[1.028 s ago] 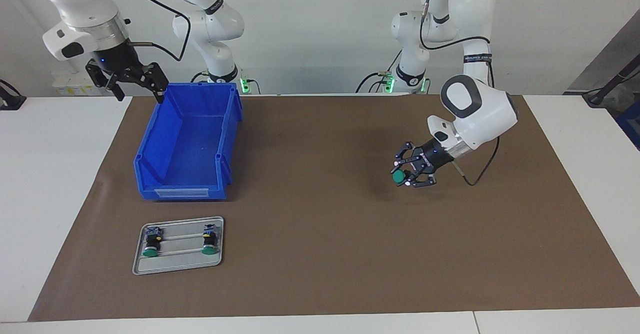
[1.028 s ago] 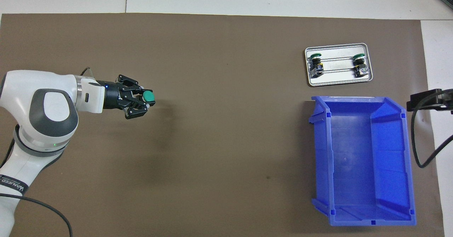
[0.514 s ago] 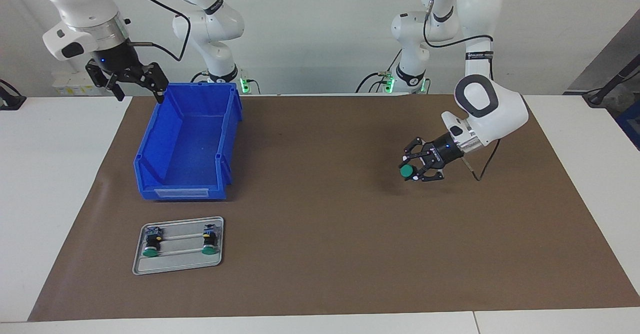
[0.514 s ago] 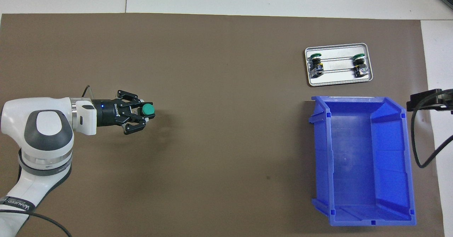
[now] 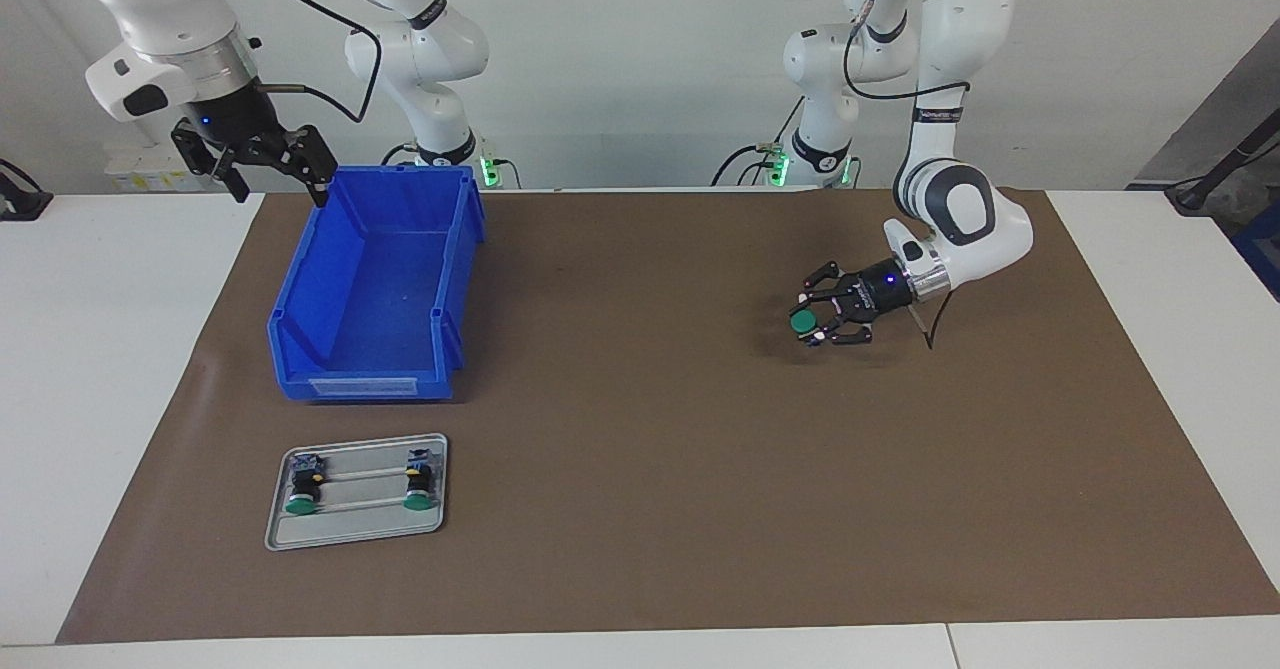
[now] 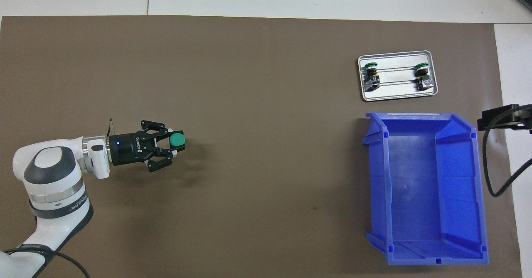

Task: Place and press button with both arms

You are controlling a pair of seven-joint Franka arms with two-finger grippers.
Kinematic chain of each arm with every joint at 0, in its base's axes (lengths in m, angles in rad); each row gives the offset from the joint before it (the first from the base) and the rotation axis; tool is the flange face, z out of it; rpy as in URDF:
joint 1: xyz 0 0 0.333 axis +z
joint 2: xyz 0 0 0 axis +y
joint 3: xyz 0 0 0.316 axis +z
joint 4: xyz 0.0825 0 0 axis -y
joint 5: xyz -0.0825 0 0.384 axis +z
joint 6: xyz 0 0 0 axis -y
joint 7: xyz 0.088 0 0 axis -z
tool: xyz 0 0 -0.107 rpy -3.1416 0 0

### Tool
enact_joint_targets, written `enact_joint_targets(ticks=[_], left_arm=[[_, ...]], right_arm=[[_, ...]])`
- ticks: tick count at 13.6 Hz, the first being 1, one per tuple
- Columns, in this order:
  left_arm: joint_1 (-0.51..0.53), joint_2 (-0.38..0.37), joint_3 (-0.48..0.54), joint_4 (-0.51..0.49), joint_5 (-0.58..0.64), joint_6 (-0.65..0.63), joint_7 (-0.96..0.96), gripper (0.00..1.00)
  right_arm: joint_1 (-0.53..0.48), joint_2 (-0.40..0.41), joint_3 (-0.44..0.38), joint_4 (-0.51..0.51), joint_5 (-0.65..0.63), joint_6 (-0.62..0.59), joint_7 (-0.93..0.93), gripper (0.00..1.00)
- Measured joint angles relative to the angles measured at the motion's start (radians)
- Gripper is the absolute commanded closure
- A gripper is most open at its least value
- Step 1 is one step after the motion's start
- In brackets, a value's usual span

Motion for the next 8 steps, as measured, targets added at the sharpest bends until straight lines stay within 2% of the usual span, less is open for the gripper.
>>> enact_joint_targets(ticks=[3,8], left_arm=[[-0.001,0.018,-0.006,-0.029,-0.114,-0.039,0.062,0.62],[-0.046,0.029,-0.016,-0.05,-0.206,-0.055,0.108,0.62]], right_arm=[[0.0,0.0,0.0,0.0,0.0,0.0,0.0,0.0],[0.0,0.0,0.0,0.0,0.0,0.0,0.0,0.0]])
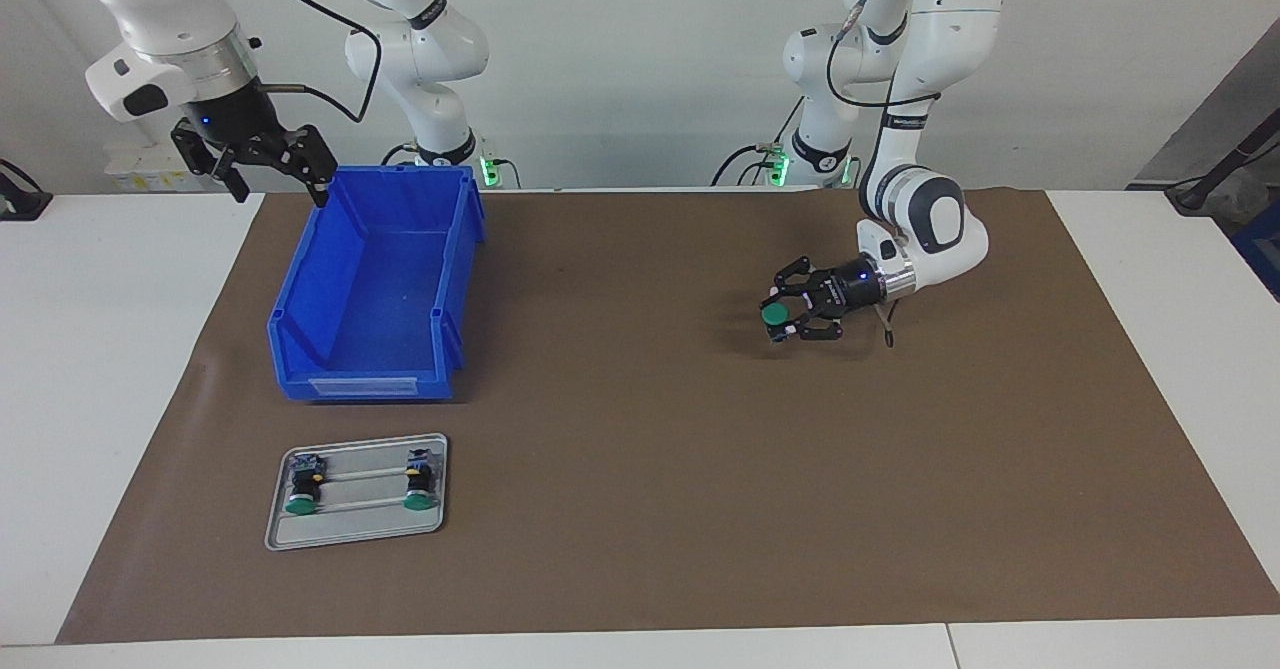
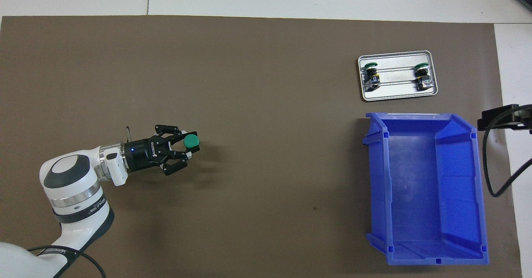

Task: Place and press button with both arms

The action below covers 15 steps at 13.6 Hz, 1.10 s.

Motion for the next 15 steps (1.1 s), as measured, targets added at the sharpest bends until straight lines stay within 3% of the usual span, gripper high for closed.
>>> enact_joint_targets(ticks=[3,7,9,10,11,13,15], left_arm=[[-0.026,0.027,-0.002,-0.007,-0.019,-0.021,0.043,0.6],[-0.016,0.129,0.008,-0.008,-0.038,-0.098,0.169,0.59],[-0.012,0.135,0.009,-0.006,-0.039,-0.116,0.174,0.59],[-0.012,0.135,0.009,-0.006,-0.039,-0.117,0.174,0.55],[-0.012,0.135,0.008,-0.006,-0.039,-0.117,0.175,0.45],[-0.012,0.135,0.006,-0.006,-0.039,-0.119,0.175,0.43],[-0.012,0.135,0.006,-0.006,-0.039,-0.12,0.176,0.35]], right_arm=[[0.0,0.0,0.0,0.0,0.0,0.0,0.0,0.0],[0.0,0.0,0.0,0.0,0.0,0.0,0.0,0.0],[0.0,0.0,0.0,0.0,0.0,0.0,0.0,0.0],[0.0,0.0,0.0,0.0,0.0,0.0,0.0,0.0],[0.0,0.0,0.0,0.0,0.0,0.0,0.0,0.0],[0.0,0.0,0.0,0.0,0.0,0.0,0.0,0.0],[0.0,0.0,0.0,0.0,0.0,0.0,0.0,0.0]])
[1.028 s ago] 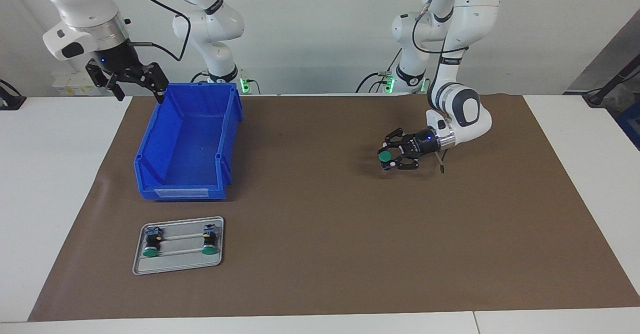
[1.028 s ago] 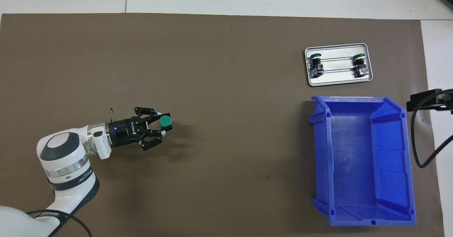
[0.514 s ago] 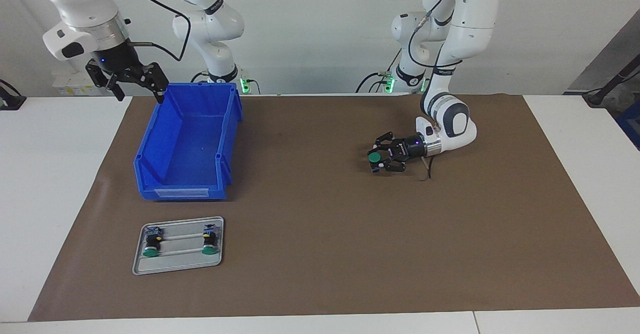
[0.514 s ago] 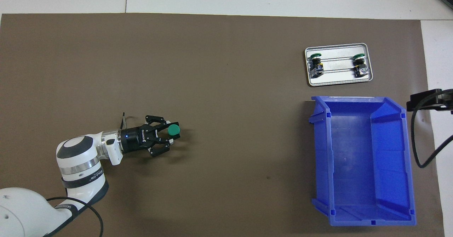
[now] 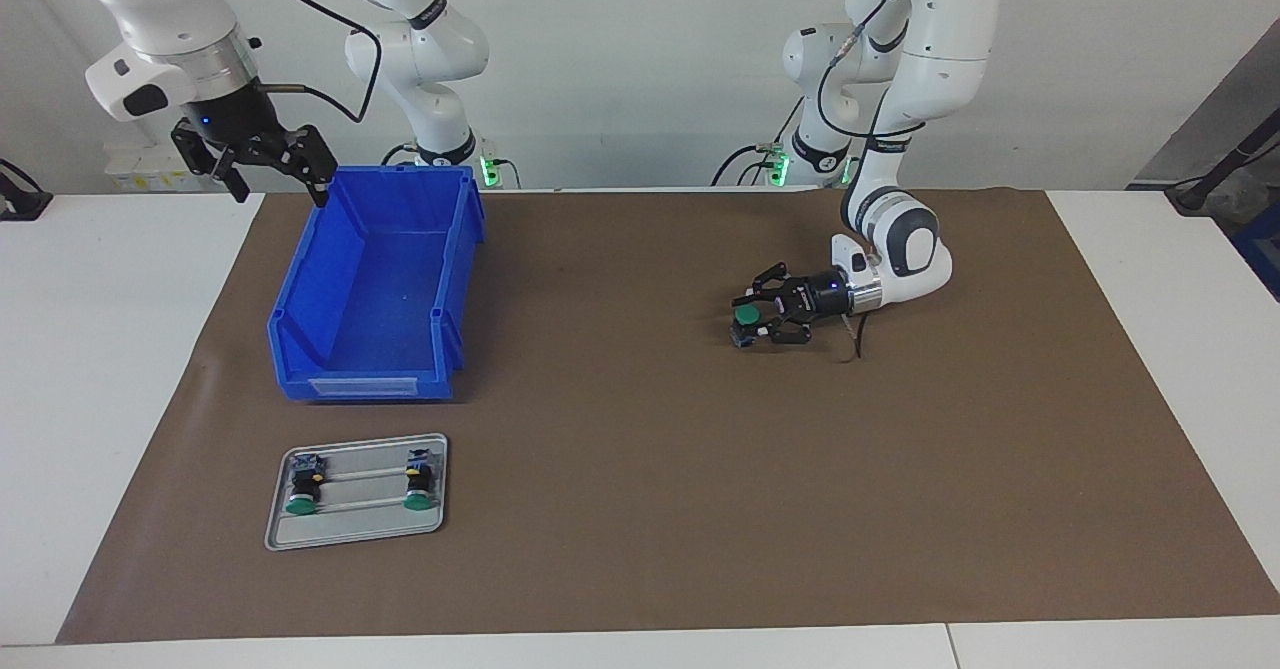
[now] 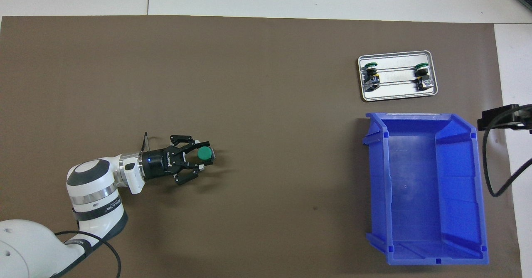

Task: Place and press button with both arms

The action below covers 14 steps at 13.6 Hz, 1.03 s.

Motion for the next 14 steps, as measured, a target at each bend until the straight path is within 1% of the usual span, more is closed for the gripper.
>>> enact_joint_targets(ticks=[2,3,4,8,10,14], left_arm=[[0.0,0.0,0.0,0.0,0.0,0.0,0.001,0.33],[0.0,0.0,0.0,0.0,0.0,0.0,0.001,0.3],[0.0,0.0,0.0,0.0,0.0,-0.001,0.001,0.26],[0.002,0.0,0.003,0.006,-0.001,-0.009,0.002,0.25],[0.004,0.0,0.005,0.018,-0.003,-0.033,-0.004,0.26],[0.007,-0.005,0.008,0.084,-0.007,-0.075,-0.118,0.26]], right_arm=[[0.0,0.0,0.0,0.0,0.0,0.0,0.0,0.0],[0.0,0.0,0.0,0.0,0.0,0.0,0.0,0.0],[0.0,0.0,0.0,0.0,0.0,0.0,0.0,0.0],[0.0,0.0,0.0,0.0,0.0,0.0,0.0,0.0],[0.0,0.0,0.0,0.0,0.0,0.0,0.0,0.0],[0.0,0.0,0.0,0.0,0.0,0.0,0.0,0.0]])
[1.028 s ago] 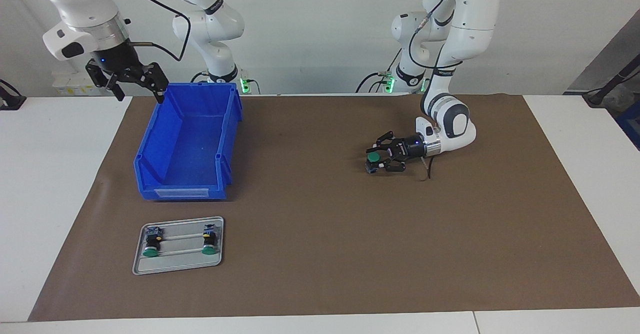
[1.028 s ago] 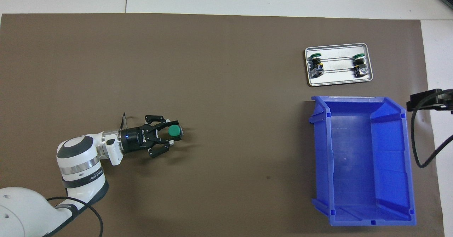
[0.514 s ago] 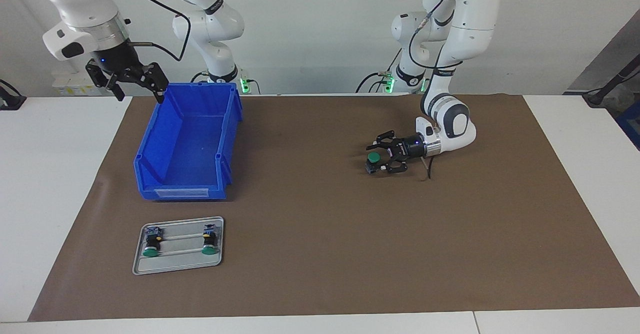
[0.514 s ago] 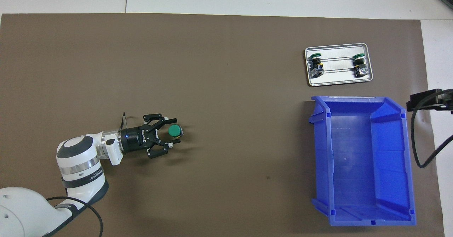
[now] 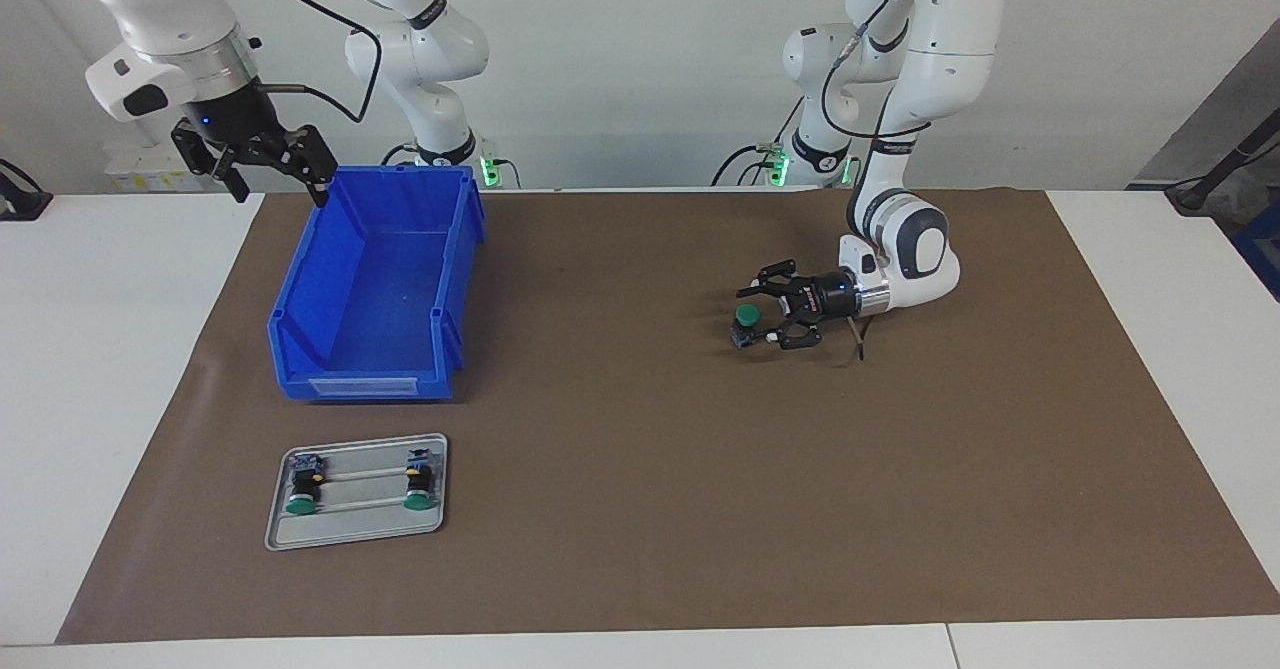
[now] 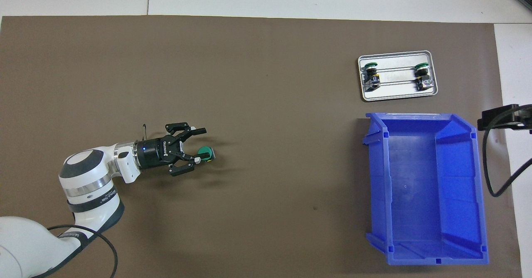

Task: Place and press button with both arms
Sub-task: 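Set the button upright on the table and open the left gripper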

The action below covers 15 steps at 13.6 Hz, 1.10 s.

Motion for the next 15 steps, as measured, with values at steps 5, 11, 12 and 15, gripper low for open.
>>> enact_joint_targets(ticks=[5,11,12,15], left_arm=[[0.0,-0.029,0.0,0.127,-0.001,-0.002,-0.314,0.13],[0.001,-0.056,0.003,0.252,0.0,0.0,-0.654,0.08],[0.001,-0.057,0.004,0.284,0.003,0.007,-0.725,0.04],[-0.001,-0.092,-0.007,0.393,0.11,0.12,-0.989,0.02]], right_arm=[[0.0,0.0,0.0,0.0,0.0,0.0,0.0,0.0],[0.0,0.0,0.0,0.0,0.0,0.0,0.0,0.0],[0.0,0.0,0.0,0.0,0.0,0.0,0.0,0.0],[0.0,0.0,0.0,0.0,0.0,0.0,0.0,0.0]])
